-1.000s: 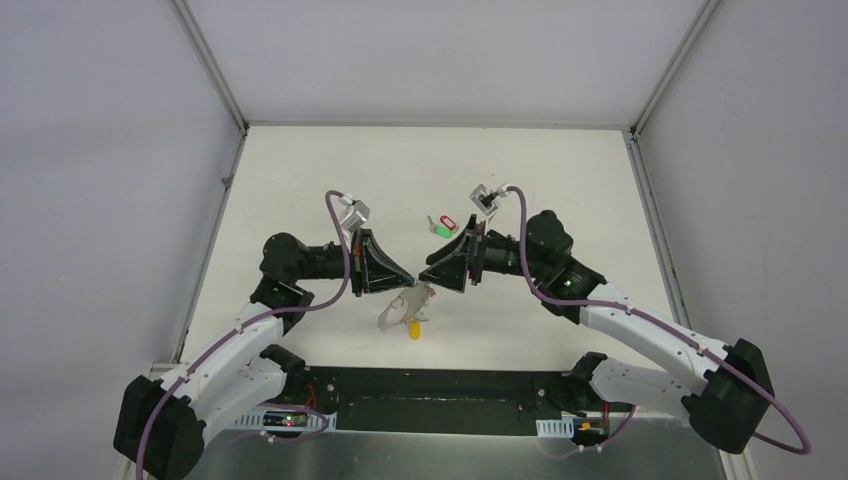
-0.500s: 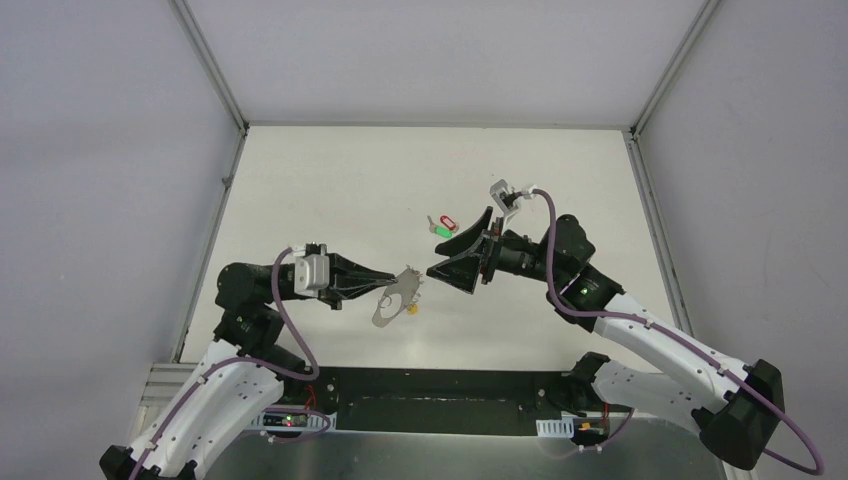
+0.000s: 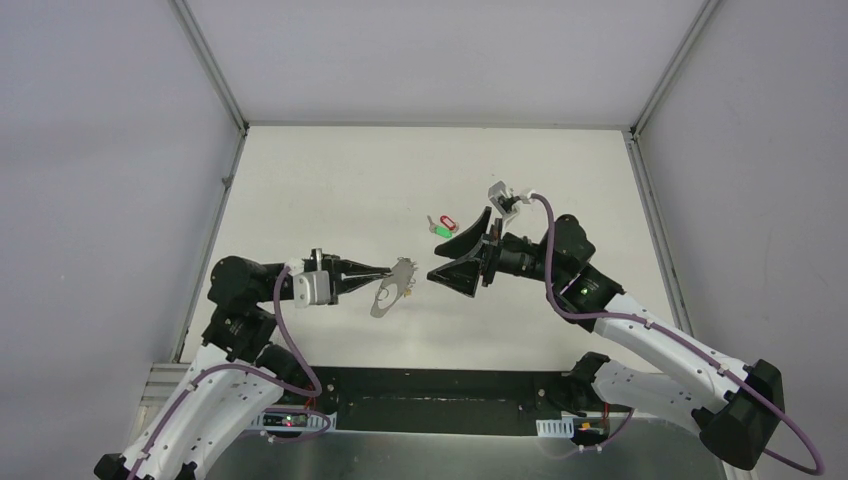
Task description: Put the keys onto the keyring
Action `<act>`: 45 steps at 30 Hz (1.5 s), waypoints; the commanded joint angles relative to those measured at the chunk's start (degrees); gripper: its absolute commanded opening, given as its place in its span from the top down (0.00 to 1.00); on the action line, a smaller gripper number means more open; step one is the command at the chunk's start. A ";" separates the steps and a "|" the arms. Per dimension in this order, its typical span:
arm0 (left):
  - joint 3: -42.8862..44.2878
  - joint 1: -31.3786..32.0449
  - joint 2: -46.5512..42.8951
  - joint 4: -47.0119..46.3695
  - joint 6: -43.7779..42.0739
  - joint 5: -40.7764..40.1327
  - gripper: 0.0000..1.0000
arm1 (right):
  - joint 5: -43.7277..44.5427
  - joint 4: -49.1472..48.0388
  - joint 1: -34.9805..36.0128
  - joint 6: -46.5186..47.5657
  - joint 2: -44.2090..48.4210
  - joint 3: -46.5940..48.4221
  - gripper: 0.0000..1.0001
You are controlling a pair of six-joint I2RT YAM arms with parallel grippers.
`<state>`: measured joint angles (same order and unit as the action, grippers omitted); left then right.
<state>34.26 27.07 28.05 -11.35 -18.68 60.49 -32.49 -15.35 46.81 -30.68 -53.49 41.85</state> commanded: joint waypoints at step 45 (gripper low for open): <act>11.27 0.61 9.91 8.34 45.92 -9.81 1.00 | 7.72 -11.25 10.76 13.01 -8.32 6.58 0.78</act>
<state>43.97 27.07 39.09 -0.30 26.46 50.87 -25.58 -22.74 57.28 -15.99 -61.19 46.09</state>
